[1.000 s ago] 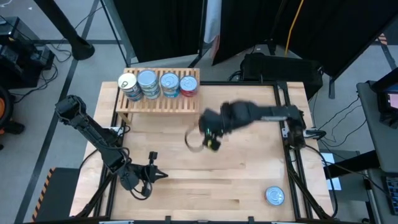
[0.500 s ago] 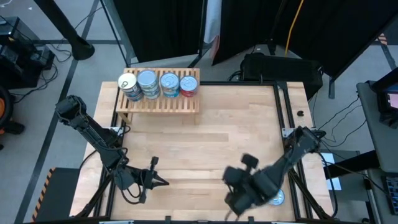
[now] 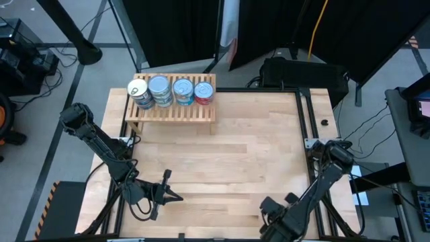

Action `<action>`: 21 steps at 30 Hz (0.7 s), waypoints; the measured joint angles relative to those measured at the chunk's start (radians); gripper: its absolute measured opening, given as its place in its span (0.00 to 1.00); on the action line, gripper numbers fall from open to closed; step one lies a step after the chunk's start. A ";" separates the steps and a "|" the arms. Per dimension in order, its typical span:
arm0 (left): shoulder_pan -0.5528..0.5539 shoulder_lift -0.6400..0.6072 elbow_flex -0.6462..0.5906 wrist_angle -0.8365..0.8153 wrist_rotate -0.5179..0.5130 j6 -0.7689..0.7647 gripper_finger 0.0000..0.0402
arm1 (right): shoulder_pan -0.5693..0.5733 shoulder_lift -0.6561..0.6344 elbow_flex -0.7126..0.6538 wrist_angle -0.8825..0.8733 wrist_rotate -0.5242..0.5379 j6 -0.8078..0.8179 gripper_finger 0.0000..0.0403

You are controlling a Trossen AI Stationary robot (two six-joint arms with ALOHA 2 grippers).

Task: Stack canned seafood by type on shelf
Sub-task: Stack the red can on top of the other red can

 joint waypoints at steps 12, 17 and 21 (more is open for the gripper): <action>0.000 0.000 0.000 -0.006 0.015 0.008 0.03 | 0.033 0.000 -0.163 0.043 -0.170 0.114 0.00; 0.000 0.000 0.000 -0.004 0.026 0.026 0.03 | 0.030 0.000 -0.166 0.002 -0.144 0.123 0.00; 0.000 0.000 0.000 -0.002 0.026 0.025 0.03 | 0.028 0.000 -0.167 0.001 -0.126 0.123 0.00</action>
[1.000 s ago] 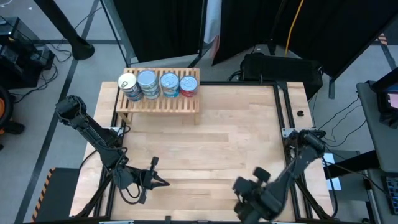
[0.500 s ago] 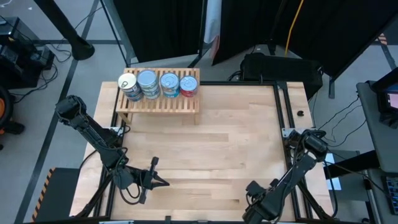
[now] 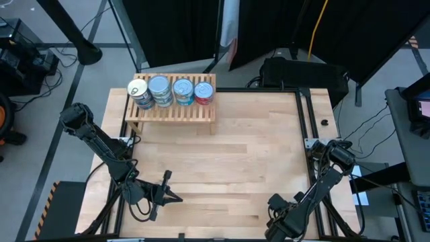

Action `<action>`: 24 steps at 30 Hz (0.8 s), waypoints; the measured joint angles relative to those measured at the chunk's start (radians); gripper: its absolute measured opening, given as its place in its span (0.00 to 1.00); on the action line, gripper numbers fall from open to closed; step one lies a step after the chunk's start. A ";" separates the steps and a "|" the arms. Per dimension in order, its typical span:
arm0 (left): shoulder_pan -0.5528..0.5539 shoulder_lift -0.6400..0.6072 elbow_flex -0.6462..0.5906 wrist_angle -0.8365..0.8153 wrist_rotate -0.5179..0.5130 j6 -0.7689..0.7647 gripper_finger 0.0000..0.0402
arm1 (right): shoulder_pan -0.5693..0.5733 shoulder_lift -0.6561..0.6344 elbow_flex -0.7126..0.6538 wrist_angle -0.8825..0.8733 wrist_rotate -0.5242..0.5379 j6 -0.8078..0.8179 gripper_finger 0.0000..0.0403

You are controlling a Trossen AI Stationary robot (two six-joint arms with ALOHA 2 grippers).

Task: Stack canned seafood by type on shelf
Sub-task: Stack the red can on top of the other red can

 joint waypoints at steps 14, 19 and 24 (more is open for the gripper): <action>-0.001 0.000 0.000 -0.001 0.000 -0.001 0.03 | 0.000 -0.001 -0.107 0.107 -0.008 0.014 0.00; -0.001 0.000 0.000 -0.001 0.000 -0.001 0.03 | -0.002 -0.002 -0.109 0.113 -0.004 0.017 0.00; -0.001 0.000 0.000 -0.002 0.000 -0.001 0.03 | -0.002 -0.002 -0.109 0.120 0.010 0.033 0.00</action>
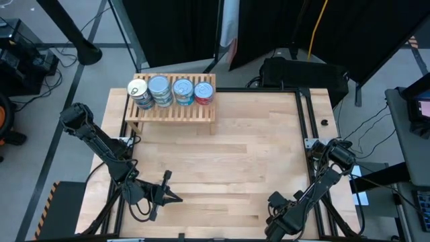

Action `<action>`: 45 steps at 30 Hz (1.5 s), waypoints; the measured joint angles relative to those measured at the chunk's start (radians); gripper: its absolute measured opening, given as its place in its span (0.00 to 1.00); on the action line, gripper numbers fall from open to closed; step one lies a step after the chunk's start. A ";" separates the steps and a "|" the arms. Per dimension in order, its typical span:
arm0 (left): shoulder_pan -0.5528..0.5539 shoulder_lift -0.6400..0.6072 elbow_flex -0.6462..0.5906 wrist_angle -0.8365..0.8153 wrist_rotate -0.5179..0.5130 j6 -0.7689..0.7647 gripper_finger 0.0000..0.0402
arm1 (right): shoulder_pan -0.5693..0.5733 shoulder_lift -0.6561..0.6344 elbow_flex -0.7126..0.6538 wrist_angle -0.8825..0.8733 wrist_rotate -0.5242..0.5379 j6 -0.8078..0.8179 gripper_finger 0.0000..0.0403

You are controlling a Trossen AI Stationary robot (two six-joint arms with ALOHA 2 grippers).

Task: Stack canned seafood by type on shelf
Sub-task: Stack the red can on top of the other red can

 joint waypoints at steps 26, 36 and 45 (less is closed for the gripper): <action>-0.007 0.000 -0.001 -0.002 0.026 -0.028 0.03 | -0.077 0.086 0.406 -0.169 0.307 0.108 0.01; -0.028 0.000 -0.001 0.002 0.026 -0.028 0.03 | 0.051 0.085 0.466 -0.285 0.077 0.458 0.17; -0.028 0.000 -0.001 0.008 0.025 -0.027 0.03 | 0.057 0.086 0.432 -0.353 0.071 0.432 0.47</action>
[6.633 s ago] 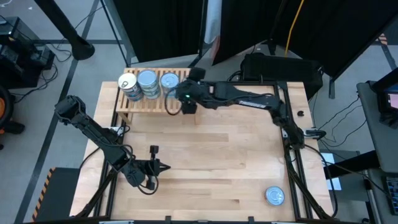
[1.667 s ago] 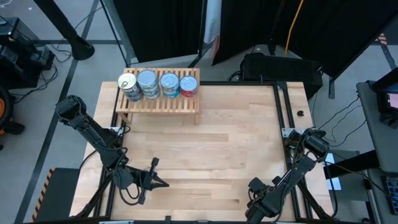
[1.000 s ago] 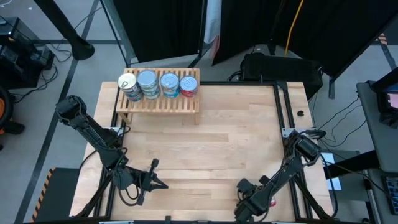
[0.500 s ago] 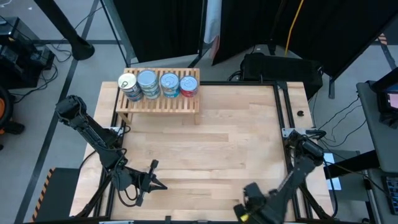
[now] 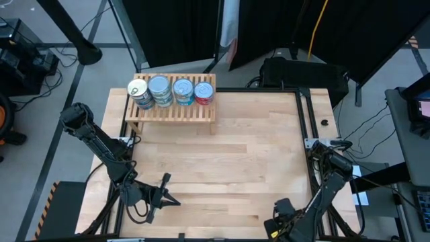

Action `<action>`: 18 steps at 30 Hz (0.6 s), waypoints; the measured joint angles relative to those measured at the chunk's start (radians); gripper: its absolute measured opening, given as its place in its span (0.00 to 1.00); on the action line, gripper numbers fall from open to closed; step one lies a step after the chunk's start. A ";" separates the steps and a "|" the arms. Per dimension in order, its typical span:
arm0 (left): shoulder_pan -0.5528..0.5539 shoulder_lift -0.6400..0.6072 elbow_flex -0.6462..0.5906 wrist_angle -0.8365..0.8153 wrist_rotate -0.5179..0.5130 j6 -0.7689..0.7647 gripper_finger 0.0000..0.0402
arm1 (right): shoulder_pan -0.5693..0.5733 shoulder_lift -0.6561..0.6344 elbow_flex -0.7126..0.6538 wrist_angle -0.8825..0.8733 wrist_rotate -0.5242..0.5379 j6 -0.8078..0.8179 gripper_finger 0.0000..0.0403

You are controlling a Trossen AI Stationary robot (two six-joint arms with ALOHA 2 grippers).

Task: Stack canned seafood by type on shelf
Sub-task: Stack the red can on top of the other red can

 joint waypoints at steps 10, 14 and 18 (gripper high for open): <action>0.000 0.000 0.000 0.000 -0.004 0.000 0.03 | 0.007 -0.002 -0.124 -0.001 -0.035 0.002 0.61; 0.000 0.000 0.000 0.000 -0.004 0.000 0.03 | 0.014 -0.002 -0.124 0.021 -0.035 0.002 0.60; 0.000 0.000 0.000 -0.001 -0.004 0.000 0.03 | 0.028 -0.002 -0.125 0.036 -0.035 0.001 0.56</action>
